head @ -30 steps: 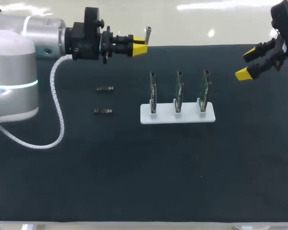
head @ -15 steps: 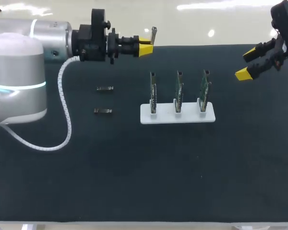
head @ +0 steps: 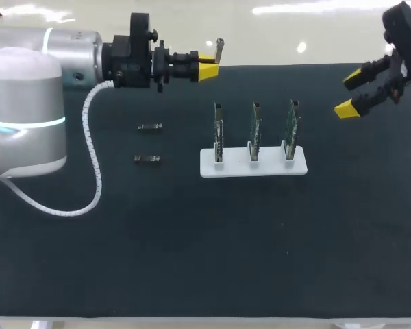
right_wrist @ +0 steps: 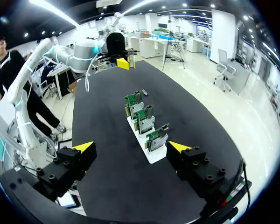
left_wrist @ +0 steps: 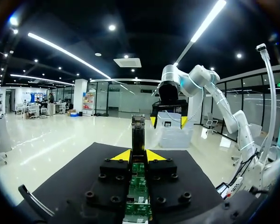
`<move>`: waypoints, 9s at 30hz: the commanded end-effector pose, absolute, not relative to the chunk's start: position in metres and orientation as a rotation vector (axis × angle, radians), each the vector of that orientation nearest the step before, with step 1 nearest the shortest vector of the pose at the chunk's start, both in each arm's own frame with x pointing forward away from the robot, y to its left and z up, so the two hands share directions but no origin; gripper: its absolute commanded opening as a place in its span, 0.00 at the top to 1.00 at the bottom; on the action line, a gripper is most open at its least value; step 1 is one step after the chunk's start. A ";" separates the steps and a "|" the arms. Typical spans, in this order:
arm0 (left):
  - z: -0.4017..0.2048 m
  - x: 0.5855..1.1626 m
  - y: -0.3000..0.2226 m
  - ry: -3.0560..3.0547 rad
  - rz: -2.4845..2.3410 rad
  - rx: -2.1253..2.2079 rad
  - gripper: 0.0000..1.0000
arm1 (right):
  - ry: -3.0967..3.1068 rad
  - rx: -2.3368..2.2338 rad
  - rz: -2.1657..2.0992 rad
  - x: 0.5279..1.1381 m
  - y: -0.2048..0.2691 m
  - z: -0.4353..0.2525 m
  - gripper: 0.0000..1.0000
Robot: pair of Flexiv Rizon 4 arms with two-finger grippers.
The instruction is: Pick up the optical module with the left hand, and insert it into the network port with the right hand.
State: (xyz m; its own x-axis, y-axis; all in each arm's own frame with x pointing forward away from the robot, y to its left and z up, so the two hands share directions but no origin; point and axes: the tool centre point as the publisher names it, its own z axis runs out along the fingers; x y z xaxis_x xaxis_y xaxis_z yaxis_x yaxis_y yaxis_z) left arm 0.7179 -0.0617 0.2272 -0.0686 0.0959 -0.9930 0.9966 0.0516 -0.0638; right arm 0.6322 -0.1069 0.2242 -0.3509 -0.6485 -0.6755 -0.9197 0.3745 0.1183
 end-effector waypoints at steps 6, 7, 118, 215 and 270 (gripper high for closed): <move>0.227 0.716 -0.062 1.353 -1.168 1.206 1.00 | 2.023 -1.699 0.714 0.688 -0.061 0.257 0.00; 0.227 0.716 -0.062 1.353 -1.168 1.206 1.00 | 2.015 -1.709 0.720 0.692 -0.058 0.258 0.00; 0.227 0.716 -0.062 1.353 -1.168 1.206 1.00 | 1.960 -1.905 0.669 0.723 0.083 0.269 0.55; 0.227 0.718 -0.060 1.356 -1.177 1.184 0.00 | 2.000 -1.920 0.668 0.727 0.082 0.265 1.00; 0.194 0.686 0.105 1.647 -0.950 1.291 0.00 | 2.030 -1.924 0.663 0.730 0.082 0.263 1.00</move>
